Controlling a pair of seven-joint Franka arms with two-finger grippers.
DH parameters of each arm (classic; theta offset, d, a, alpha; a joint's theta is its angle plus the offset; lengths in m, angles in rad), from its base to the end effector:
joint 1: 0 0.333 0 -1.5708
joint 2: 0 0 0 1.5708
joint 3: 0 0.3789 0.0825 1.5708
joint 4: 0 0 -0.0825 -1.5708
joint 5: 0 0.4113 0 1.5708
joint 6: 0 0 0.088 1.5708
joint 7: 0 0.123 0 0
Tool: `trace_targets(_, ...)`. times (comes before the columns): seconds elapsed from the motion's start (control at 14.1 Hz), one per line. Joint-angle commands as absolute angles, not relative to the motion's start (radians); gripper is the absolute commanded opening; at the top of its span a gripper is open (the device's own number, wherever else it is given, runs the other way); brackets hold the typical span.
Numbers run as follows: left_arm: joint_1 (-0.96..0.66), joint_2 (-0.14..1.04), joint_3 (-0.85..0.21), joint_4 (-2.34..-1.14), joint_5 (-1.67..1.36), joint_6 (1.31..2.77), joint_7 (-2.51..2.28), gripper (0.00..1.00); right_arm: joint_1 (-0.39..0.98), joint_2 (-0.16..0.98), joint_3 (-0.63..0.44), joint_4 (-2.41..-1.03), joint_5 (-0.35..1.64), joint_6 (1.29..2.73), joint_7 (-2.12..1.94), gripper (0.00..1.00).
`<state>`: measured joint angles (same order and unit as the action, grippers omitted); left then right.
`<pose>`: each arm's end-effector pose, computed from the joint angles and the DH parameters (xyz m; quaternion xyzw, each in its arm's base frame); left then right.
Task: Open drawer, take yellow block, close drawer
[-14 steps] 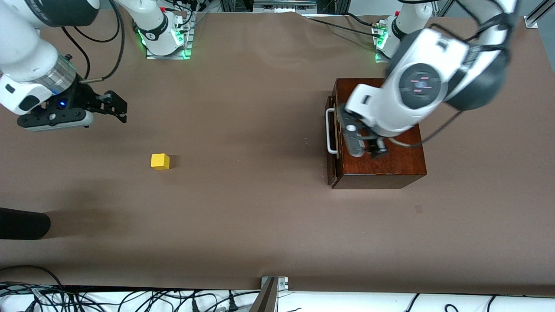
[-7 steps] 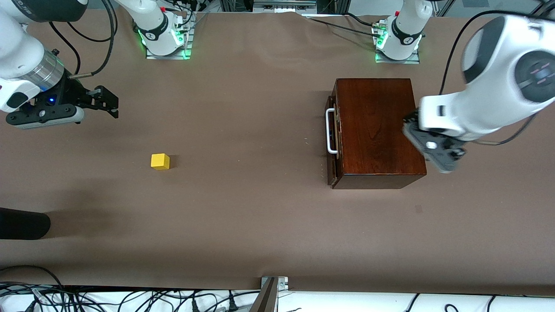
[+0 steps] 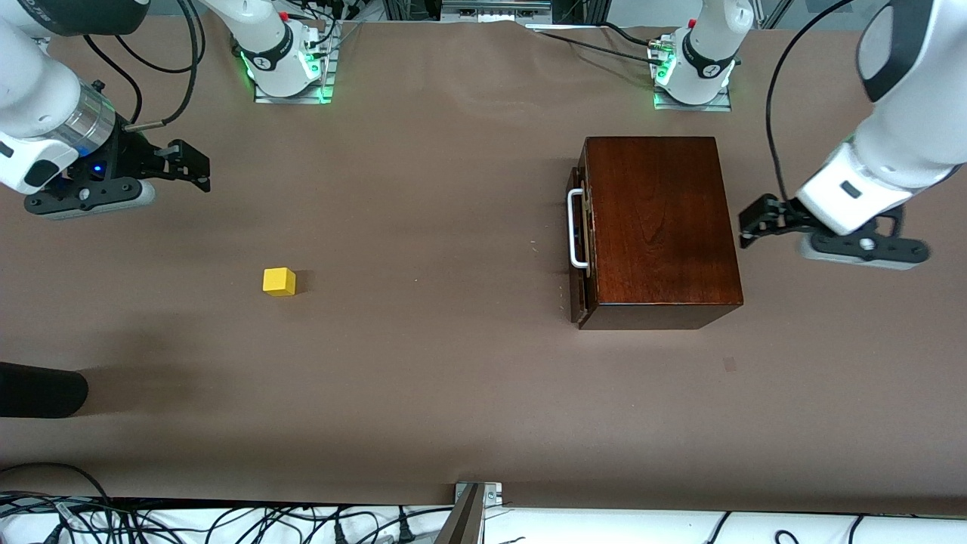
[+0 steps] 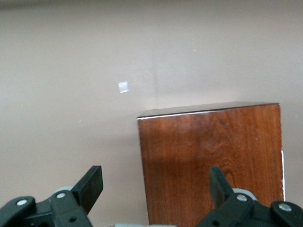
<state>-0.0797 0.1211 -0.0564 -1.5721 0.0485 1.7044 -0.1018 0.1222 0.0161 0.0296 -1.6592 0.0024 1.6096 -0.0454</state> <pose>0.6304 -0.0788 0.6090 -0.9996 0.0200 -0.0081 0.0198 0.5792 0.0888 0.6212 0.9946 0.0983 -0.0329 0.0003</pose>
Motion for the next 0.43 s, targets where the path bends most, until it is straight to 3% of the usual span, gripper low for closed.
trace_targets(0.0, -0.063, 0.071, -0.040, -1.597, 0.011, 1.630, -0.127, 1.00, 0.117, 0.017, 0.029, -1.586, 0.025, 1.530, -0.075, 1.00)
trace_targets(0.35, -0.072, 0.054, 0.014, -1.606, -0.012, 1.594, -0.087, 1.00, 0.112, 0.028, 0.025, -1.578, 0.081, 1.517, -0.075, 1.00)
